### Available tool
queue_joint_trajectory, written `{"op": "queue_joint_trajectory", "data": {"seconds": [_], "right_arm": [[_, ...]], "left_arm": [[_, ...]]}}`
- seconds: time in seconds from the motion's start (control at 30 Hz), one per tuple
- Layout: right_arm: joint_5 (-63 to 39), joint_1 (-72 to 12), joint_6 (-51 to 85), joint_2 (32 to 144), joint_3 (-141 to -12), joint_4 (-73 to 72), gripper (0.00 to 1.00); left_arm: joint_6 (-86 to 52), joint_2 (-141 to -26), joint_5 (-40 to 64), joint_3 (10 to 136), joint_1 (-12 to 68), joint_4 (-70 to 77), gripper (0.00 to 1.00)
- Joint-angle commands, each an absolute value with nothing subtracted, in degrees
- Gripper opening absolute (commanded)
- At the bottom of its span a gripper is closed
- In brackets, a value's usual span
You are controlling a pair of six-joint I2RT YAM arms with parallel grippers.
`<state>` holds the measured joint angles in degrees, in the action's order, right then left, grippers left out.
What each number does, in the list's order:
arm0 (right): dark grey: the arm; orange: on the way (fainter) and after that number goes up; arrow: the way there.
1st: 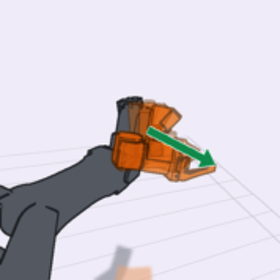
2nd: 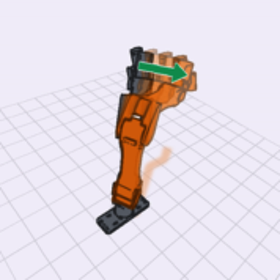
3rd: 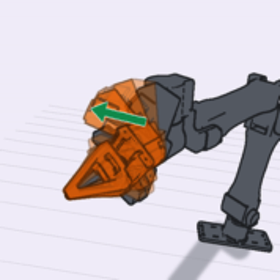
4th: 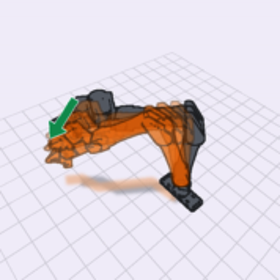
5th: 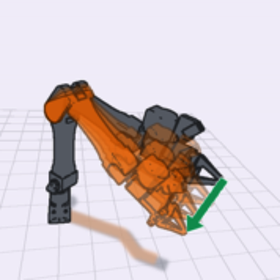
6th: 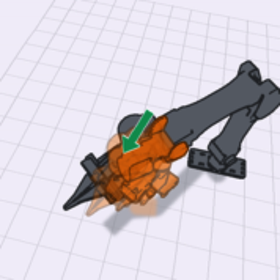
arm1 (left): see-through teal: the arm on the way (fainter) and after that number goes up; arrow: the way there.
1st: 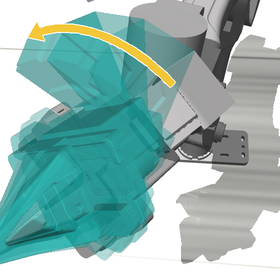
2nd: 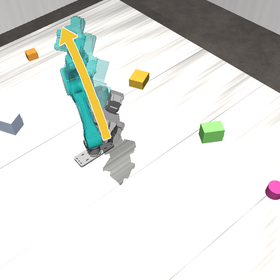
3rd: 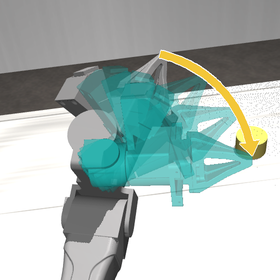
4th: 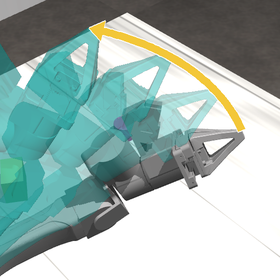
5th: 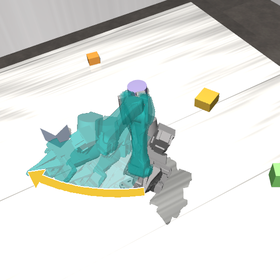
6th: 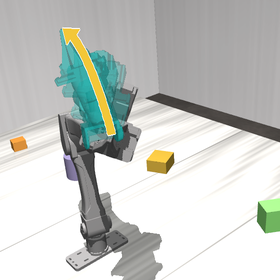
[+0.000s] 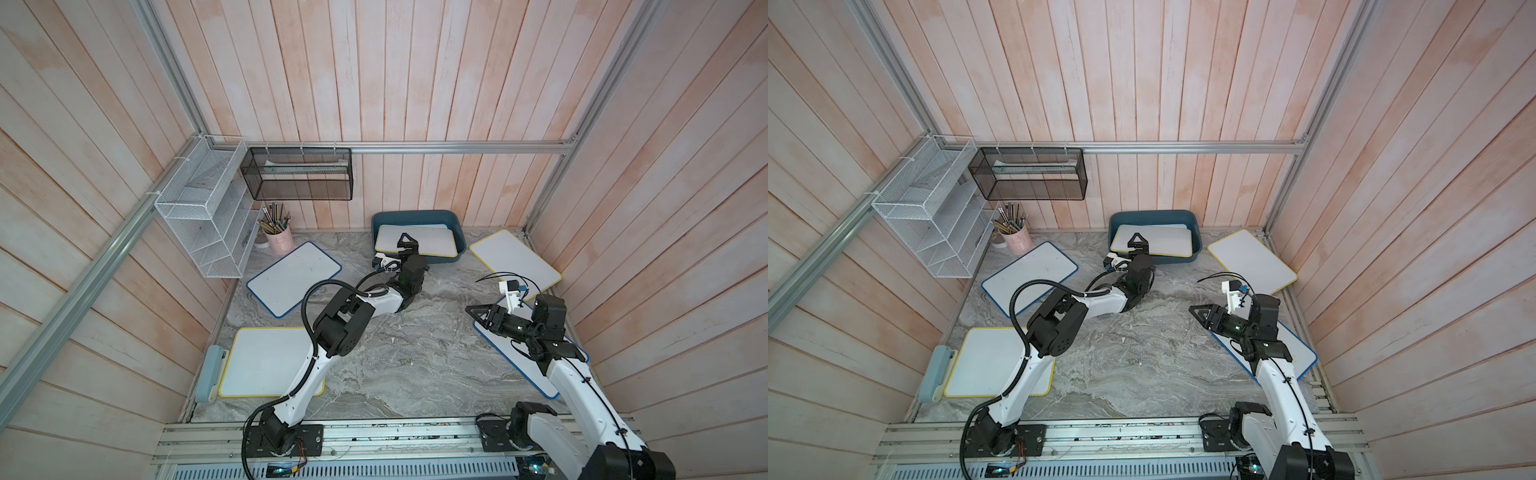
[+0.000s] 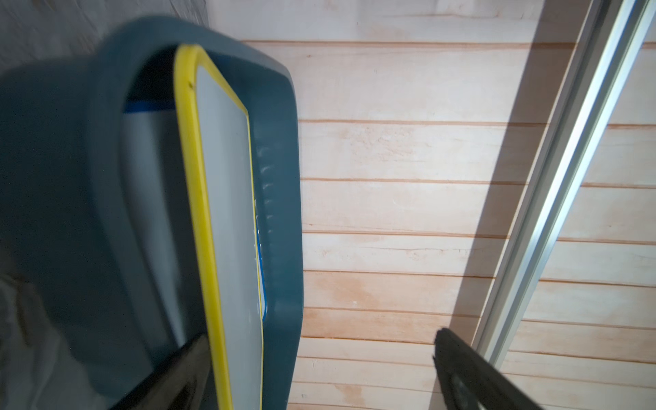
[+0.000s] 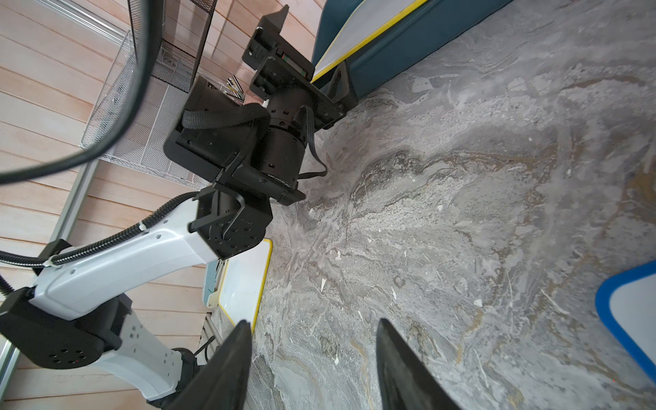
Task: Put the whiteboard into the storage box
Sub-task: Place the whiteboard in the storage box, then adjust the storage box at the center of the board.
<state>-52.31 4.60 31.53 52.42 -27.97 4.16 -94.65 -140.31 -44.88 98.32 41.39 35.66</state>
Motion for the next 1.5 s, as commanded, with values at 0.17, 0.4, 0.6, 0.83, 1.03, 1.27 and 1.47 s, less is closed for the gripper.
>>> {"op": "queue_joint_trajectory", "data": {"seconds": [0.17,0.4,0.6,0.83,1.03,1.27,1.47], "right_arm": [[-51.22,4.92,31.36,54.43,-27.76,1.22,0.57],[-44.43,4.97,29.61,65.23,-34.42,-3.01,0.57],[-37.44,5.01,32.76,78.58,-40.45,-13.02,0.57],[-33.39,5.16,33.24,98.96,-53.85,-19.41,0.57],[-33.51,5.14,35.50,113.65,-70.22,-19.18,0.55],[-32.67,4.93,31.72,129.65,-94.28,-6.36,0.53],[-34.57,4.53,29.84,139.28,-108.27,0.67,0.51]], "left_arm": [[-87.26,-134.74,-44.93,86.50,37.97,41.23,1.00],[-77.78,-126.67,-41.56,76.99,38.58,49.38,1.00],[-68.89,-116.30,-38.55,64.83,38.16,52.79,1.00],[-65.43,-109.03,-20.17,51.49,31.63,58.35,1.00],[-59.78,-106.32,-4.32,51.10,24.45,49.48,1.00],[-55.37,-113.93,14.65,62.78,18.50,39.92,0.99],[-54.02,-120.87,20.62,70.60,17.27,36.45,0.97]]}}
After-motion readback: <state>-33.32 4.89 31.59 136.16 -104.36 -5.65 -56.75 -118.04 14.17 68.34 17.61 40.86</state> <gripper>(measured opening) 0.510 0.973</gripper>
